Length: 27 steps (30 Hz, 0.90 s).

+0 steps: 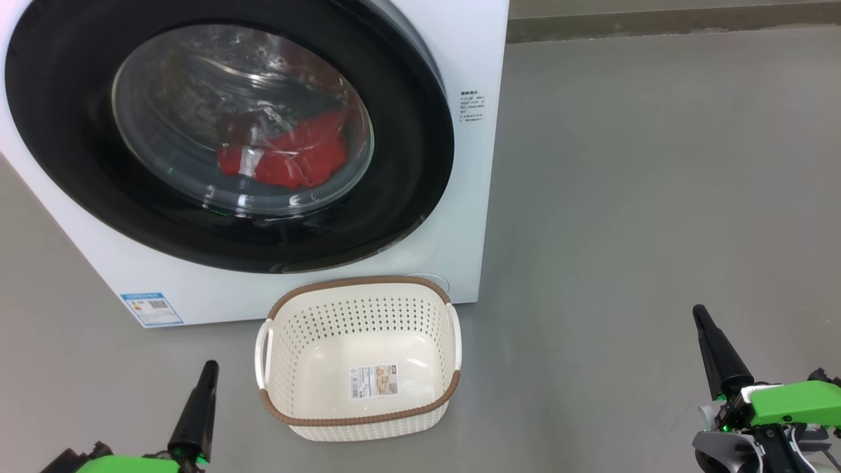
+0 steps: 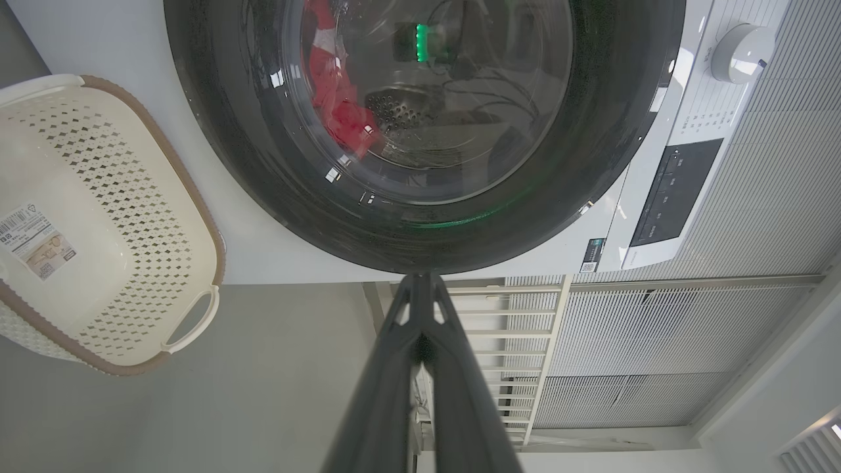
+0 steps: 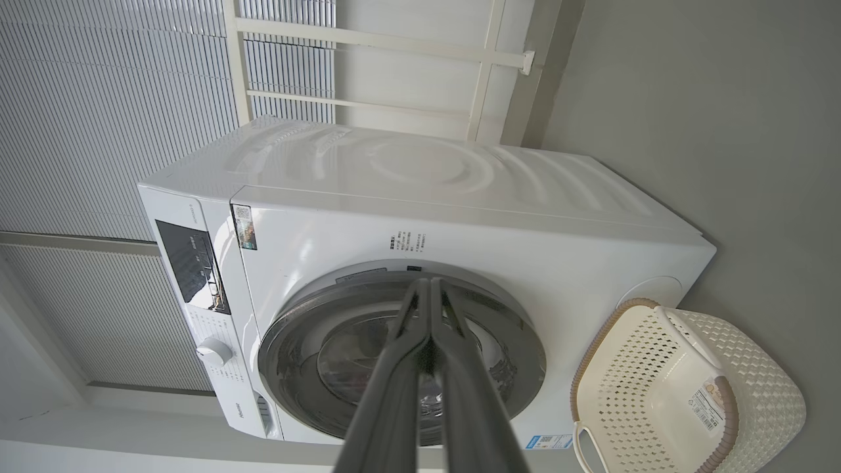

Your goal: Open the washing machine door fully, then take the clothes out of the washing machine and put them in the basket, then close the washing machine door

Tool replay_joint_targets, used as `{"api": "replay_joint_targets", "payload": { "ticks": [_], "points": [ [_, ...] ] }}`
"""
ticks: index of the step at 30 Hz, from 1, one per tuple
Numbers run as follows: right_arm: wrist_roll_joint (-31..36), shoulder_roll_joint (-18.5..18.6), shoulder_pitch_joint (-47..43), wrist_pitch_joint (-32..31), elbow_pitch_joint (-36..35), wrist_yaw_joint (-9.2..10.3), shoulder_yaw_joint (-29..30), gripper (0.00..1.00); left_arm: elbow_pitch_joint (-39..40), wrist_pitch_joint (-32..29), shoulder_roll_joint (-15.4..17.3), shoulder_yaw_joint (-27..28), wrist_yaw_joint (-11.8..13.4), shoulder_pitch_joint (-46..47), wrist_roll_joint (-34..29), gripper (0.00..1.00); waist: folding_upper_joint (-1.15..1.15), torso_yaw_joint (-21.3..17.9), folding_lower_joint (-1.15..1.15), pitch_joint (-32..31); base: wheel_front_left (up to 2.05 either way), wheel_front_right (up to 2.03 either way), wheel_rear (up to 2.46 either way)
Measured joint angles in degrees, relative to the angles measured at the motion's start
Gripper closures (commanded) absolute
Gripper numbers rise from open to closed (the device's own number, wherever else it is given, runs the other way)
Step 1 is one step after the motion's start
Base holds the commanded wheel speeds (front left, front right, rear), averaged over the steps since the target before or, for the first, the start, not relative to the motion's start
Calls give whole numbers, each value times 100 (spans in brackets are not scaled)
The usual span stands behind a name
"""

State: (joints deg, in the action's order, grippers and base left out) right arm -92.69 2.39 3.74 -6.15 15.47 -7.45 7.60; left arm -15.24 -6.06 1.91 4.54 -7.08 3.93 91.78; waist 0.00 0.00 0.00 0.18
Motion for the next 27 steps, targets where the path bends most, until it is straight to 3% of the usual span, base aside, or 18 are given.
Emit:
{"api": "replay_joint_targets", "payload": {
  "ticks": [4,5,11,27],
  "points": [
    [0,0,0,0,0,0,0,100,0,0,0,0,0,0,0,100,0,0,0,0,0,0,0],
    [-1,-2,-2,0,11,0,-2,0,-10,2,-3,-2,0,-3,0,0,0,0,0,0,0,0,0],
    [-5,-131,-279,11,383,1,-73,0,-349,3,-114,-75,8,-255,-1,0,0,0,0,5,0,0,0],
    [343,-118,-152,270,426,1,-321,0,-352,227,-67,-324,8,-118,-268,0,0,-17,1,21,0,0,0]
  ]
}}
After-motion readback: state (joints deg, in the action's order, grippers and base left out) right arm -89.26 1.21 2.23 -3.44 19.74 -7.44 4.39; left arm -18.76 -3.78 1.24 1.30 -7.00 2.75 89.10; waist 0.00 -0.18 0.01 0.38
